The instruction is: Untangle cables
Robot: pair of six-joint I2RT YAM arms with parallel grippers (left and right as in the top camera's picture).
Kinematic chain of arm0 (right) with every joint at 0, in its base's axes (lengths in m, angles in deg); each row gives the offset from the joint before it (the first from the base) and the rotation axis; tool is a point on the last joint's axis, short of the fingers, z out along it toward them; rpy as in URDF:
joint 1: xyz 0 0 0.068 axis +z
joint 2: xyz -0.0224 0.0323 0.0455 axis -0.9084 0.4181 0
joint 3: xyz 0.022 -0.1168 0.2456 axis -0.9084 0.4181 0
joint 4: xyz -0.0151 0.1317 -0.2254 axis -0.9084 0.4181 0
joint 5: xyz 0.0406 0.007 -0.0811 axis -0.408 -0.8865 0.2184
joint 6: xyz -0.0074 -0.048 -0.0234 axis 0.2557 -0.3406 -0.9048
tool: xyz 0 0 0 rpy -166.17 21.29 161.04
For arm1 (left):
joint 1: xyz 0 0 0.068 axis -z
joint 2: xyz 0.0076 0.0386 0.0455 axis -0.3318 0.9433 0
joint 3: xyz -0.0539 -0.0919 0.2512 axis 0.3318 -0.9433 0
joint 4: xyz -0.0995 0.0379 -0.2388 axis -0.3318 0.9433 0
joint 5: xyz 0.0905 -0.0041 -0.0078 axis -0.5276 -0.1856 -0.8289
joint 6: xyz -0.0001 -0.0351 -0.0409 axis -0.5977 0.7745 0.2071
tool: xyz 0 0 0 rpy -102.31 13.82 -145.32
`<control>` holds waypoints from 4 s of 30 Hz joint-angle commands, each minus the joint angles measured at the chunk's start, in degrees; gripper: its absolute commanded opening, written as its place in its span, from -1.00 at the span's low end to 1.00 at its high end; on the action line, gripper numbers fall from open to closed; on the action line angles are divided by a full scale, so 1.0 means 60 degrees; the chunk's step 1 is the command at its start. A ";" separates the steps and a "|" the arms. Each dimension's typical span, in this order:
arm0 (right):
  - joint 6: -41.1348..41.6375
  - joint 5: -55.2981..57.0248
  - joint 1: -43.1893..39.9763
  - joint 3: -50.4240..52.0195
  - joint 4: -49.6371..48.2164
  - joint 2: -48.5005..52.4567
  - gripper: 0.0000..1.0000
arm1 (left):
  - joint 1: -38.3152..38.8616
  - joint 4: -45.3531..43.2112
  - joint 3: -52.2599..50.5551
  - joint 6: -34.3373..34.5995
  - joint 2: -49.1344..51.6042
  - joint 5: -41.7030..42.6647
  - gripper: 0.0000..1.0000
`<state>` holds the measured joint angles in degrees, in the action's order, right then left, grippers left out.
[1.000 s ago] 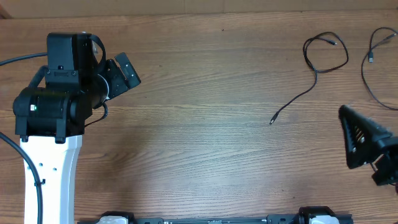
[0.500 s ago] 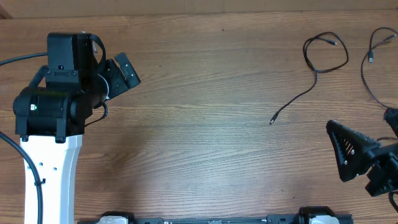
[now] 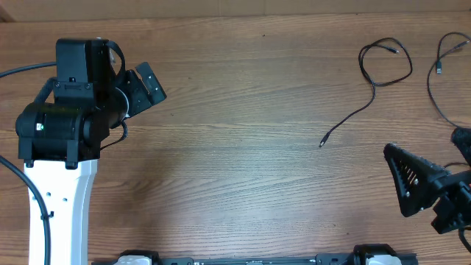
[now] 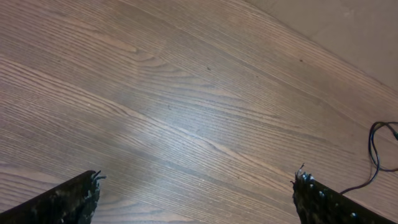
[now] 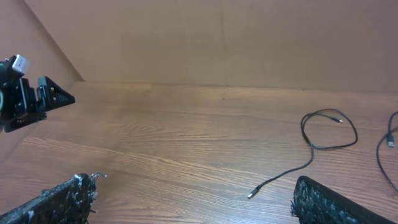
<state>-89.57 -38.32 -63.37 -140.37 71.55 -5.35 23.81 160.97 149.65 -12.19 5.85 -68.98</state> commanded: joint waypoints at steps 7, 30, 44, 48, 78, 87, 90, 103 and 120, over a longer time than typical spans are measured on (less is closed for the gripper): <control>-0.1045 -0.1060 0.0011 0.1275 -0.0011 -0.0328 1.00 | 0.0033 -0.0004 0.0073 0.0164 0.0058 -0.0131 0.99; -0.1042 -0.0353 -0.0007 1.2531 -0.7858 -0.7362 1.00 | 0.0033 -0.0007 0.0073 0.0164 0.0058 -0.0131 0.99; -0.1038 -0.0251 -0.0033 1.9110 -1.4174 -0.9777 1.00 | 0.0033 -0.0004 0.0073 0.0164 0.0058 -0.0131 0.99; -0.1035 -0.0157 -0.0517 1.9693 -1.4189 -1.0433 1.00 | 0.0033 -0.0004 0.0073 0.0164 0.0058 -0.0135 0.99; -0.0208 0.0889 -0.2528 2.1886 -1.5562 -1.0491 1.00 | 0.0033 -0.0007 0.0073 0.0164 0.0058 -0.0131 0.99; -0.0208 0.0889 -0.2528 2.1886 -1.5562 -1.0491 1.00 | 0.0033 -0.0004 0.0073 0.0164 0.0058 -0.0131 0.99; -0.0208 0.0889 -0.2528 2.1886 -1.5562 -1.0491 1.00 | 0.0033 -0.0007 0.0073 0.0164 0.0058 -0.0131 0.99; -0.0208 0.0892 -0.2528 2.1886 -1.5562 -1.0491 1.00 | 0.0018 0.0823 0.0040 -0.0291 -0.1264 -0.1002 0.99; -0.0208 0.0889 -0.2528 2.1886 -1.5562 -1.0491 0.99 | -0.0164 -0.2277 -0.7096 -0.1781 -1.0284 -0.0335 0.99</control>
<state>-91.02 -33.56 -78.35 -9.67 -21.54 -67.84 23.78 152.82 118.61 -18.62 -47.09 -72.76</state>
